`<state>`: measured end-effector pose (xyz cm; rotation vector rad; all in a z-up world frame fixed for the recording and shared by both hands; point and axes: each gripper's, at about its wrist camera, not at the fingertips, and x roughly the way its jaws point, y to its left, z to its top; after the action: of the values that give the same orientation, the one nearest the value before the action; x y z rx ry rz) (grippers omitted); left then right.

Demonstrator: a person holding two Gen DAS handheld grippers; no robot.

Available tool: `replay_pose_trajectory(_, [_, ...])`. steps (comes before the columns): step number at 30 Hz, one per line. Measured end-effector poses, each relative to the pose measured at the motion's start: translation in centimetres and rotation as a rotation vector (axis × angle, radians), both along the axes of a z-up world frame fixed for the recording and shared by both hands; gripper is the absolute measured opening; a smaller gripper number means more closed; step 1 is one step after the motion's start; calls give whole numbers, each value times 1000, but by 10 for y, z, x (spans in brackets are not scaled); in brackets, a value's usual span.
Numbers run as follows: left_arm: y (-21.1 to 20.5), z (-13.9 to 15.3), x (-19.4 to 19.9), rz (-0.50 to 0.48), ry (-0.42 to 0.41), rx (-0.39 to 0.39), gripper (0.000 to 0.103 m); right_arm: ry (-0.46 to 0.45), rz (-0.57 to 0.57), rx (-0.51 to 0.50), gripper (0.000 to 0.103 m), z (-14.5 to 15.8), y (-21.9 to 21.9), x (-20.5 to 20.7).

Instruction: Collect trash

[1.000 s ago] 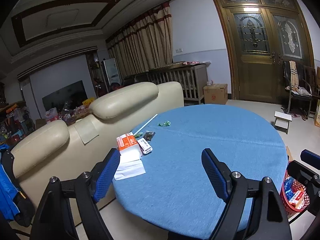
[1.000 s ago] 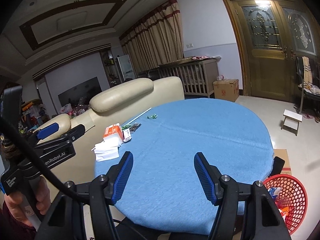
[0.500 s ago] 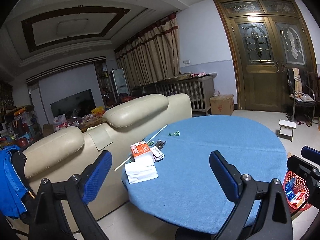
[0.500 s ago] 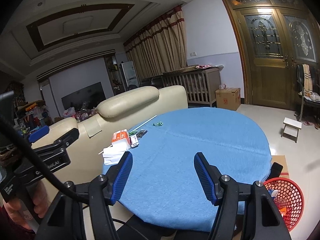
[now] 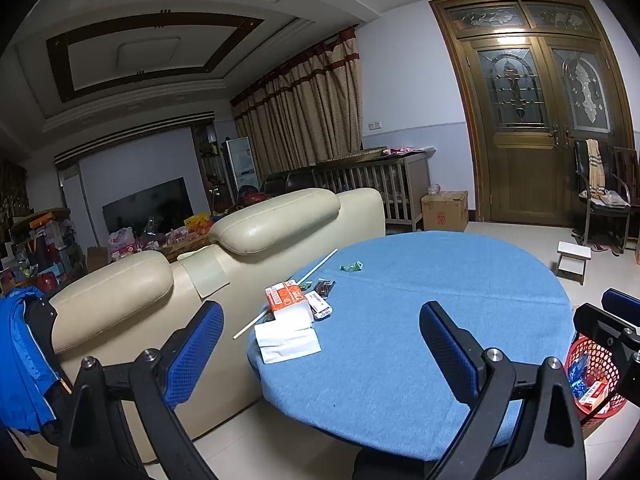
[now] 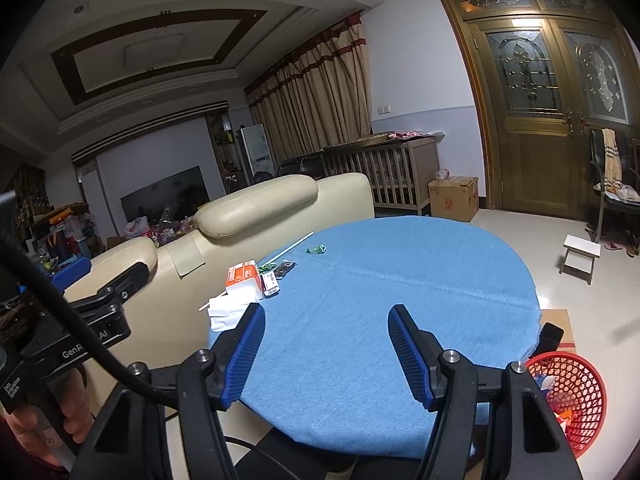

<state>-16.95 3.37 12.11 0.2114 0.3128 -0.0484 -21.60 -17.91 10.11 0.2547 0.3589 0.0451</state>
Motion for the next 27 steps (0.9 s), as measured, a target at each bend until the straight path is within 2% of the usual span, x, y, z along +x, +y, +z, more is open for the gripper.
replay_pose_trajectory(9, [2, -5, -1, -2, 23, 1, 99, 33, -29, 20, 68, -3, -5, 0])
replay_pose_trajectory(27, [17, -8, -1, 10, 33, -13, 99, 27, 2, -3, 68, -1, 12, 0])
